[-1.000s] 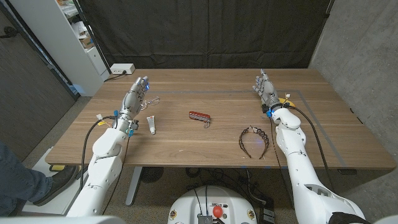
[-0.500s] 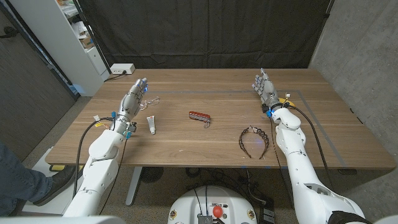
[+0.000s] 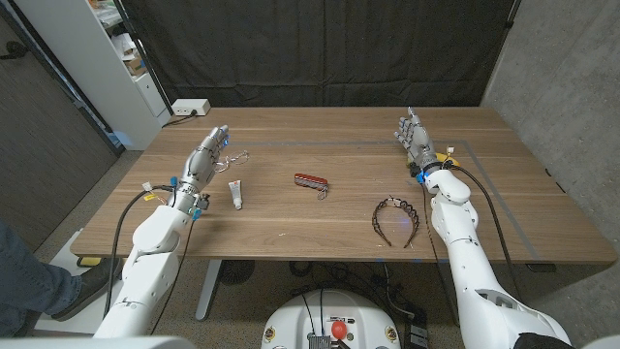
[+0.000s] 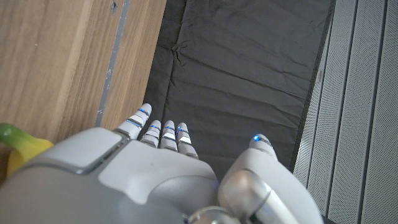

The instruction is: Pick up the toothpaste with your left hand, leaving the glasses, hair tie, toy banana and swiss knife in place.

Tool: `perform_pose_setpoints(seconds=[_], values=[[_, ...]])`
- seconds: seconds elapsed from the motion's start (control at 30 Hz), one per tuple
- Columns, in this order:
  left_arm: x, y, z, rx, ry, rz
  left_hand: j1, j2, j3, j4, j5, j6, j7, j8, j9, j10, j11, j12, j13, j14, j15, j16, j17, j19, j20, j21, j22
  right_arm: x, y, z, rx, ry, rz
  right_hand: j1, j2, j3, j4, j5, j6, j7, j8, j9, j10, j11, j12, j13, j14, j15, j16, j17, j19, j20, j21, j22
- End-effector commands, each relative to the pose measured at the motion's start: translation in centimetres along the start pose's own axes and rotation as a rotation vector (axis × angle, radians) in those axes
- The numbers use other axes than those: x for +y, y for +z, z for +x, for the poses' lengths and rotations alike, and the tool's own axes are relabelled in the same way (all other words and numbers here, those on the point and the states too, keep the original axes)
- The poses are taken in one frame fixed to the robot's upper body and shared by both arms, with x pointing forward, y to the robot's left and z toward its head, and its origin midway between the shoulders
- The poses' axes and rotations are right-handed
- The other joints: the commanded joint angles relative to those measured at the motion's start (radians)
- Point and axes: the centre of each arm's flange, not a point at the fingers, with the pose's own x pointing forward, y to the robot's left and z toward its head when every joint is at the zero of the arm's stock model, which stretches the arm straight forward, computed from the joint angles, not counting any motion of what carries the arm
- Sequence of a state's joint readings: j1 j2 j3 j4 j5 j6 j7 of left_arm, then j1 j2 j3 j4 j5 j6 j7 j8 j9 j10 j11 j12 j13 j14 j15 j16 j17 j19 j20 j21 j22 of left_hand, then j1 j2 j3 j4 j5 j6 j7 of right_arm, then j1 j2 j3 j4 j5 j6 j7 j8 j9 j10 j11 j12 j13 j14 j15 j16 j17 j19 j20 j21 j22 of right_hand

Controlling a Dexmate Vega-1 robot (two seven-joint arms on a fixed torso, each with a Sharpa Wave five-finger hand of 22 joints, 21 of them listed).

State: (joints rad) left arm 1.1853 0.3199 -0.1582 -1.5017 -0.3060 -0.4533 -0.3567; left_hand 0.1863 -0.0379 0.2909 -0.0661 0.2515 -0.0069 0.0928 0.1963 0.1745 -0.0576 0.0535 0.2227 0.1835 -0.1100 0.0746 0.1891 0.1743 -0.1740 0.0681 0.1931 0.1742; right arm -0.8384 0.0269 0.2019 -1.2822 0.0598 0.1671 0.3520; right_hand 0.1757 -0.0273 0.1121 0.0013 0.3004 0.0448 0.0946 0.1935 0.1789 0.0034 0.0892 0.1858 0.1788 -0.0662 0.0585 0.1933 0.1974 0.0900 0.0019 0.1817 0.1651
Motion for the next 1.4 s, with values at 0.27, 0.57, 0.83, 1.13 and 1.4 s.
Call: perform_pose_setpoints(seconds=[0.27, 0.57, 0.83, 1.13, 1.4], values=[[1.0, 0.7, -2.3, -0.027, 0.003, 0.071, 0.011, 0.005, -0.001, -0.008, -0.003, 0.007, -0.004, 0.002, 0.003, 0.006, -0.007, 0.0, 0.006, 0.008, -0.003, 0.006, 0.005, -0.023, 0.009, 0.002, 0.005, -0.1, 0.0, -0.8, 0.008, -0.012, -0.011, 0.008, 0.007, -0.002, -0.002, 0.007, 0.002, 0.0, 0.0, 0.005, 0.003, 0.0, 0.007, 0.006, -0.001, 0.001, 0.01, 0.004, 0.004, 0.003, 0.008, 0.005], [1.4, 1.0, -3.1, -0.028, 0.008, 0.122, 0.014, 0.006, -0.001, -0.01, -0.004, 0.009, -0.009, 0.001, 0.003, 0.007, -0.011, -0.001, 0.006, 0.011, -0.009, 0.006, 0.005, -0.022, 0.009, 0.003, 0.005, 0.1, 0.0, -0.8, 0.008, -0.007, -0.016, 0.008, 0.008, -0.003, -0.002, 0.007, 0.002, 0.0, 0.0, 0.005, 0.004, 0.001, 0.007, 0.006, 0.001, 0.0, 0.01, 0.004, 0.005, 0.003, 0.008, 0.005], [1.7, 1.0, -3.7, -0.025, 0.015, 0.151, 0.018, 0.006, -0.001, -0.014, -0.004, 0.013, -0.013, 0.001, 0.003, 0.008, -0.018, -0.002, 0.006, 0.014, -0.014, 0.005, 0.005, -0.02, 0.009, 0.003, 0.004, 0.5, 0.2, -0.8, 0.005, -0.004, -0.018, 0.008, 0.009, -0.004, -0.002, 0.007, 0.002, 0.0, 0.0, 0.005, 0.005, 0.002, 0.007, 0.006, 0.001, 0.0, 0.01, 0.004, 0.005, 0.002, 0.008, 0.005], [2.1, 1.2, -4.0, -0.013, 0.014, 0.195, 0.03, 0.007, 0.002, -0.022, -0.003, 0.013, -0.018, 0.0, 0.003, 0.007, -0.023, -0.004, 0.006, 0.015, -0.017, 0.004, 0.005, -0.02, 0.017, 0.003, 0.004, 0.7, -0.1, -0.7, 0.01, -0.006, -0.018, 0.008, 0.009, -0.005, -0.003, 0.007, 0.002, 0.0, 0.0, 0.005, 0.004, 0.002, 0.007, 0.006, 0.001, 0.001, 0.01, 0.004, 0.005, 0.002, 0.008, 0.005], [2.5, 1.8, -4.7, -0.016, 0.04, 0.254, 0.064, 0.018, 0.015, -0.04, 0.001, 0.011, -0.025, 0.0, 0.003, 0.019, -0.027, -0.002, 0.006, 0.017, -0.02, 0.003, 0.004, -0.016, 0.017, 0.003, 0.003, 0.9, -0.2, -0.7, 0.015, -0.005, -0.022, 0.009, 0.01, -0.006, -0.003, 0.007, 0.002, 0.0, -0.001, 0.005, 0.003, 0.002, 0.007, 0.006, 0.0, 0.001, 0.009, 0.004, 0.004, 0.003, 0.008, 0.005]])
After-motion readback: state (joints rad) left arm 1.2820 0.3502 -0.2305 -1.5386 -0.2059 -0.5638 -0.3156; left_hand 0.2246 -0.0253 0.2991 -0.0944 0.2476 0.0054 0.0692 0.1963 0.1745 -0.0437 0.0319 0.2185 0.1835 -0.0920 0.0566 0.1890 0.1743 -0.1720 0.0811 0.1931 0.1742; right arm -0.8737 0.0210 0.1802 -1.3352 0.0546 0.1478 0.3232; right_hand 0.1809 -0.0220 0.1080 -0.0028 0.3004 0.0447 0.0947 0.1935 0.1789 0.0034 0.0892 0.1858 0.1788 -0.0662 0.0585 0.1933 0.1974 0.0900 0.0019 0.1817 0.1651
